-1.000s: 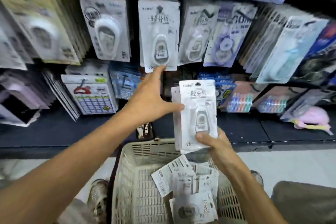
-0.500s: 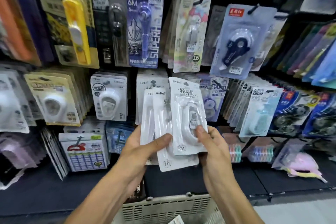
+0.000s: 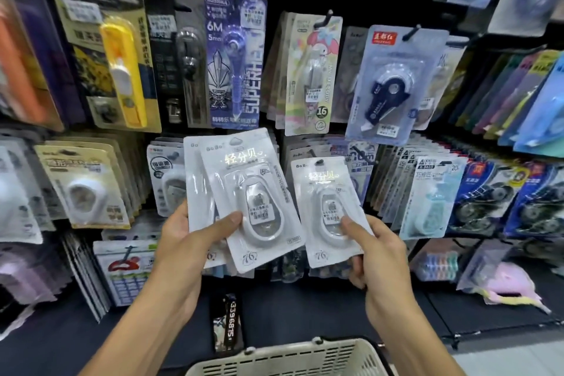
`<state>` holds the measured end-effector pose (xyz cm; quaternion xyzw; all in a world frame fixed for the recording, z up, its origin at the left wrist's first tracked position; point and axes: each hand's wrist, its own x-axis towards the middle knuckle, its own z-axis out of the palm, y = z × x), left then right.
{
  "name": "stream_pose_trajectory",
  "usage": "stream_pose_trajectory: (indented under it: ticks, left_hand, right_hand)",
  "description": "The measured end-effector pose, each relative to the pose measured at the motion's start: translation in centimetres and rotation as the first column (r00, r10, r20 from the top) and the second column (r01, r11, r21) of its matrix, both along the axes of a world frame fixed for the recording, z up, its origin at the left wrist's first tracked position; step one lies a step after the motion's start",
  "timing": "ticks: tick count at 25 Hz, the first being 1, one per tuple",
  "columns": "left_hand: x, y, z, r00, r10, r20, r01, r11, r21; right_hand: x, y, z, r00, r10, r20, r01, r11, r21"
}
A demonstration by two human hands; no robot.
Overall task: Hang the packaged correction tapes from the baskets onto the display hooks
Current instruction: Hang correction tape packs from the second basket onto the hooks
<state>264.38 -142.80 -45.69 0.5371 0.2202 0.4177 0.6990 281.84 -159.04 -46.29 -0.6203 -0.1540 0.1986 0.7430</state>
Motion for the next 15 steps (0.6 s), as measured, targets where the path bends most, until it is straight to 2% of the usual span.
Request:
stream_pose_trajectory:
  ticks: [2,5,6,7,8,10,11,13,15]
  left_hand:
    - [0.2,-0.2,0.0,1.000,-0.009,0.003,0.009,1.000,0.004]
    - [0.7,-0.7,-0.4,1.000,-0.008,0.012,0.007,1.000,0.006]
    - [0.9,-0.8,-0.5,1.000,-0.007,0.010,0.007,1.000,-0.002]
    - [1.1,-1.0,-0.7,1.000,-0.008,0.002,0.008,1.000,-0.007]
    - [1.4,-1.2,-0.9,1.000,-0.010,-0.010,0.010,1.000,-0.010]
    - [2.1,-1.7,-1.4,0.999,-0.015,-0.043,0.015,1.000,-0.003]
    - [2.3,-1.9,-1.4,0.998,-0.025,-0.059,0.025,1.000,0.003]
    - [2.4,-2.0,-1.2,0.997,-0.026,-0.070,0.027,1.000,0.010]
    - [2.0,-1.5,-0.9,0.999,0.012,-0.047,-0.011,1.000,0.007]
  right_hand:
    - [0.2,0.5,0.4,0.999,0.029,0.021,-0.028,0.998,-0.053]
    - [0.6,1.8,0.2,0.990,0.080,-0.115,-0.091,0.992,-0.090]
    - [0.2,1.9,0.0,0.993,0.084,-0.077,-0.094,0.988,-0.126]
    - [-0.5,2.0,-0.6,0.993,0.115,0.029,-0.110,0.984,-0.137]
    - [-1.5,2.0,-0.9,0.975,0.185,0.119,-0.171,0.978,-0.119]
    - [-3.3,2.2,-1.5,0.926,0.320,0.198,-0.325,0.946,-0.007]
    - [-3.5,2.3,-1.8,0.922,0.308,0.233,-0.325,0.945,0.037]
    - [-2.9,2.5,-1.2,0.957,0.181,0.226,-0.211,0.971,0.113]
    - [-1.6,2.0,-0.3,0.981,0.050,0.186,-0.065,0.995,0.073]
